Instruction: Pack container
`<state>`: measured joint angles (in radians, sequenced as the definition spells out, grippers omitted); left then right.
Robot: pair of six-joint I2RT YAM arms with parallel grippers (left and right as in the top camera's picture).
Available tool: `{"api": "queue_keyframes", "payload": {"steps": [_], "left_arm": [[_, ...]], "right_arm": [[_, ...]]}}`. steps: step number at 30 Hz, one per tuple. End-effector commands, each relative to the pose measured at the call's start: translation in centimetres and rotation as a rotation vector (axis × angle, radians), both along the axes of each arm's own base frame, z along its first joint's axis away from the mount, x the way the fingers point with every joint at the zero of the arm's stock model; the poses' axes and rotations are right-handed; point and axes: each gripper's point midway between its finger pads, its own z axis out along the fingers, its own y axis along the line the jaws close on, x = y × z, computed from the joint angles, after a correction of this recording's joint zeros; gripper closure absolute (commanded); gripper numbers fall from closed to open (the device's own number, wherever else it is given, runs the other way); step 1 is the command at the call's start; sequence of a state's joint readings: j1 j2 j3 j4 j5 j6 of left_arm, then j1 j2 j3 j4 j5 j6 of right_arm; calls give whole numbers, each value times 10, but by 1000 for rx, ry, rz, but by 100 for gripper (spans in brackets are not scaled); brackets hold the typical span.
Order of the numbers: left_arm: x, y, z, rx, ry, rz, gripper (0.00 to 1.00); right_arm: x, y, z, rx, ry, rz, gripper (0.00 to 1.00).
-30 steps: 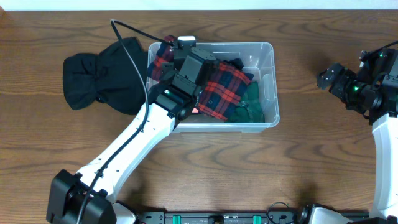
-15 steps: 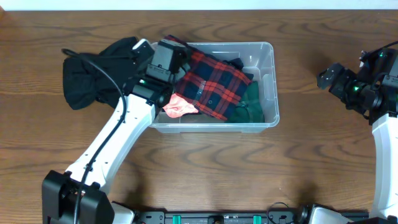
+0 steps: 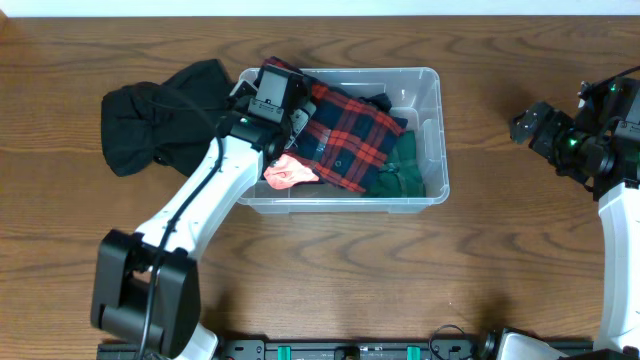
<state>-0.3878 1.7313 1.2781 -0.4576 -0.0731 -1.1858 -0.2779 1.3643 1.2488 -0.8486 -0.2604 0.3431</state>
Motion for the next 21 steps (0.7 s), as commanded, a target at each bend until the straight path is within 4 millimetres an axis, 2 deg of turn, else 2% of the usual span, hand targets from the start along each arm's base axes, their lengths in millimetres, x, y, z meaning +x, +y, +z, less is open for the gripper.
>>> {"api": "queue_keyframes", "payload": {"steps": [1, 2, 3, 4, 6, 9, 11, 15, 18, 21], "left_arm": [[-2, 1, -20, 13, 46, -13, 39], [-3, 1, -22, 30, 48, -38, 59], [-3, 0, -22, 47, 47, -66, 69], [-3, -1, -20, 63, 38, -98, 78], [-4, -6, -11, 71, 15, -129, 87], [-8, -15, 12, 7, -29, -83, 90], [-11, -21, 31, -63, -62, -20, 96], [-22, -41, 68, -176, -133, 34, 94], [-34, -57, 83, -198, -170, 46, 94], [-44, -76, 88, -224, -190, 78, 94]], "right_arm": [[0, -4, 0, -13, 1, 4, 1], [0, -4, 0, -13, 1, 4, 1], [0, -4, 0, -13, 1, 4, 1], [0, -4, 0, -13, 1, 4, 1], [0, -4, 0, -13, 1, 4, 1], [0, -4, 0, -13, 1, 4, 1], [0, -4, 0, -13, 1, 4, 1], [0, -4, 0, -13, 1, 4, 1], [0, -4, 0, -13, 1, 4, 1], [0, -4, 0, -13, 1, 4, 1]]}}
